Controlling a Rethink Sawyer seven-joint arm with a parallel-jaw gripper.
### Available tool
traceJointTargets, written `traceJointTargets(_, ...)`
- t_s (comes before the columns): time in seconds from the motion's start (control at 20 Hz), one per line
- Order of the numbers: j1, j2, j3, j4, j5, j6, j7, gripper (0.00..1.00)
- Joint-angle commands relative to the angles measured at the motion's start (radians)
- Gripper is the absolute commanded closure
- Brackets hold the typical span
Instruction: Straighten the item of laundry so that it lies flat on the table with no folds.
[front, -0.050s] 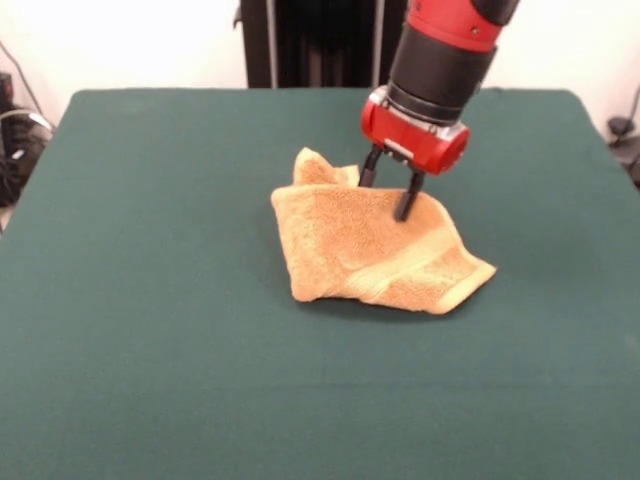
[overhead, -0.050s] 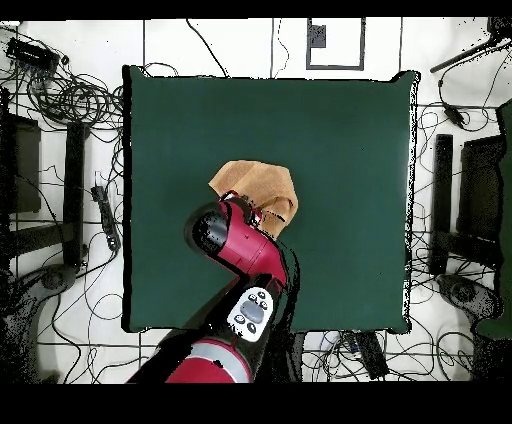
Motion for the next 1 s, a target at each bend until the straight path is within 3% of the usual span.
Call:
traceJointTargets(0.05, 0.036, 0.047, 0.075, -0.049, 0.068, -0.026, 0.276, 1.0)
traceJointTargets(0.55, 0.055, 0.02, 0.031, -0.057, 0.049, 0.102, 0.257, 1.0)
traceJointTargets(1.0, 0.059, -0.073, -0.04, -0.037, -0.063, 0.4, 0.188, 1.0)
